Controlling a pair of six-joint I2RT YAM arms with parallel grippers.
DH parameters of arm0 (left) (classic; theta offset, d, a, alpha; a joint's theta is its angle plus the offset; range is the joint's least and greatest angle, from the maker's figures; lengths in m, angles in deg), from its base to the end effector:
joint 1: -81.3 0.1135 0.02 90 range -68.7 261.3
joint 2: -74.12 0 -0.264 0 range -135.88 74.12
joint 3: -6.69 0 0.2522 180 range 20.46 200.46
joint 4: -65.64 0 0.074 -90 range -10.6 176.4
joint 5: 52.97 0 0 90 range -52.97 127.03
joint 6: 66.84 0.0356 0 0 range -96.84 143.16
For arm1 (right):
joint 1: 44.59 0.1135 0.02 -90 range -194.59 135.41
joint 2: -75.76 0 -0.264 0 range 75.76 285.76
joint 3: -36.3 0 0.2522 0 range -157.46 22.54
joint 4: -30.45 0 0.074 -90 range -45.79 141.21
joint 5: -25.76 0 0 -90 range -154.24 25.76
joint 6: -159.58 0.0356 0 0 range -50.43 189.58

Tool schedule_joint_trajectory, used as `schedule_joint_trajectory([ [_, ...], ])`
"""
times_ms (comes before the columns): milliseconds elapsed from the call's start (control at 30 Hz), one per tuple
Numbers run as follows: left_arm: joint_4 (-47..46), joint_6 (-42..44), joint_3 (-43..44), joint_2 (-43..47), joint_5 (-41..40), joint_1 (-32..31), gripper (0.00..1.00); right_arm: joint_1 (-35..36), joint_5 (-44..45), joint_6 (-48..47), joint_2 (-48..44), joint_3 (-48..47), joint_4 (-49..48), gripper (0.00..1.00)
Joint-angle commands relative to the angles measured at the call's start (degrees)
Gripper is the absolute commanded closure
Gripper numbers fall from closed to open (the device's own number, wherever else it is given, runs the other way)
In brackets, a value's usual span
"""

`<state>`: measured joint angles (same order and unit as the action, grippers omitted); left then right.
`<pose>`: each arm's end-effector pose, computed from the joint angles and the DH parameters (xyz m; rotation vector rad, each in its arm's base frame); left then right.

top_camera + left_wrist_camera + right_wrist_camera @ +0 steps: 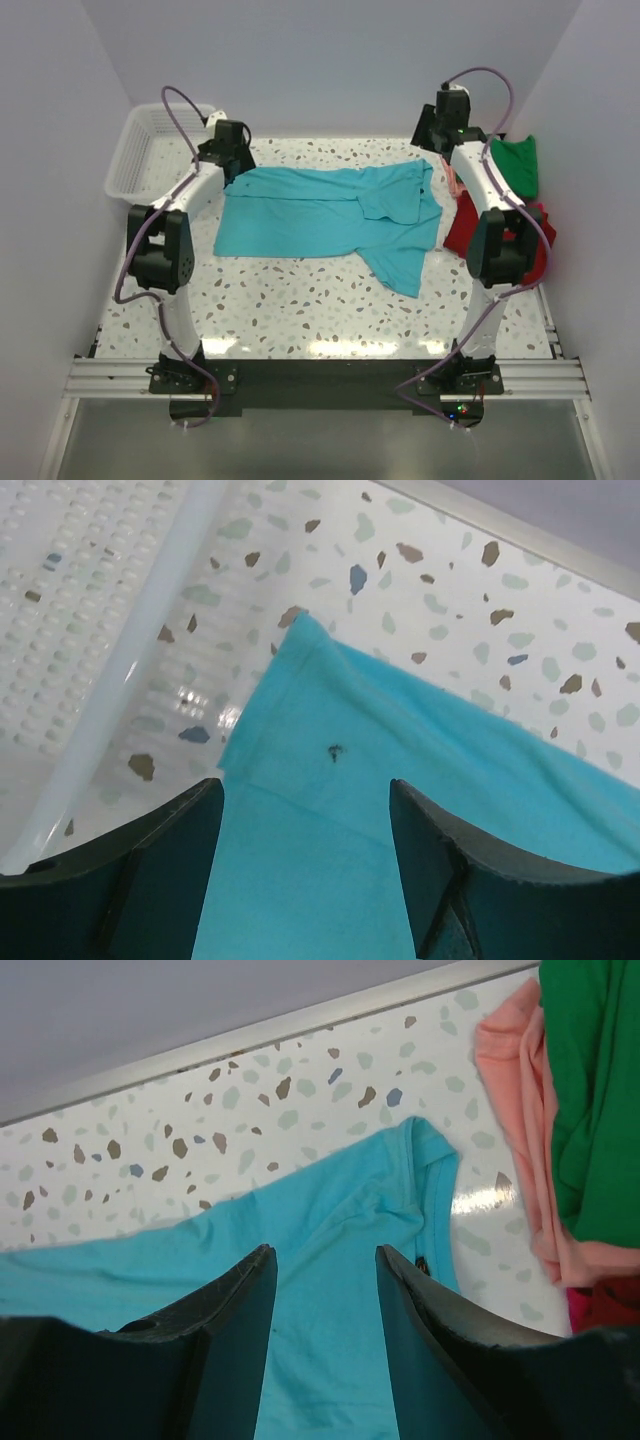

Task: Fold and stack the t-shirts
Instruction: Fold the tshirt

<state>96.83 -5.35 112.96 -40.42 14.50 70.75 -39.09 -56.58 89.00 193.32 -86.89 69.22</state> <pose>0.4564 -0.0711 0.2494 -0.5451 2.1303 0.0655 0.4829 0.0417 0.3125 0.3369 2.1188 0.1103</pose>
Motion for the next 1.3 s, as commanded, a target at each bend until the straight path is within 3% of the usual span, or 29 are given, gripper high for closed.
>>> schedule_joint_trajectory([
  [0, 6.9, -4.7, -6.4, 5.6, -1.2, 0.2, 0.28, 0.3, -1.0, 0.2, -7.3, 8.6, 4.2, 0.51],
  [267, 14.6, -12.1, -20.7, 15.1, -3.5, -1.4, 0.28, 3.6, 2.0, 0.7, -23.1, 25.5, 5.7, 0.49],
  [600, 14.7, -16.5, -37.6, 25.1, -5.2, -1.3, 0.28, 10.7, 3.6, 3.3, -30.1, 38.6, 7.2, 0.49],
  [1000, 5.4, -16.6, -42.0, 23.9, -4.3, 0.1, 0.32, 12.3, 3.2, 4.7, -31.6, 42.5, 7.9, 0.50],
  [1267, 2.1, -16.8, -42.5, 22.8, -5.4, 0.8, 0.43, 12.3, 3.6, 4.7, -31.0, 42.7, 8.2, 0.50],
])
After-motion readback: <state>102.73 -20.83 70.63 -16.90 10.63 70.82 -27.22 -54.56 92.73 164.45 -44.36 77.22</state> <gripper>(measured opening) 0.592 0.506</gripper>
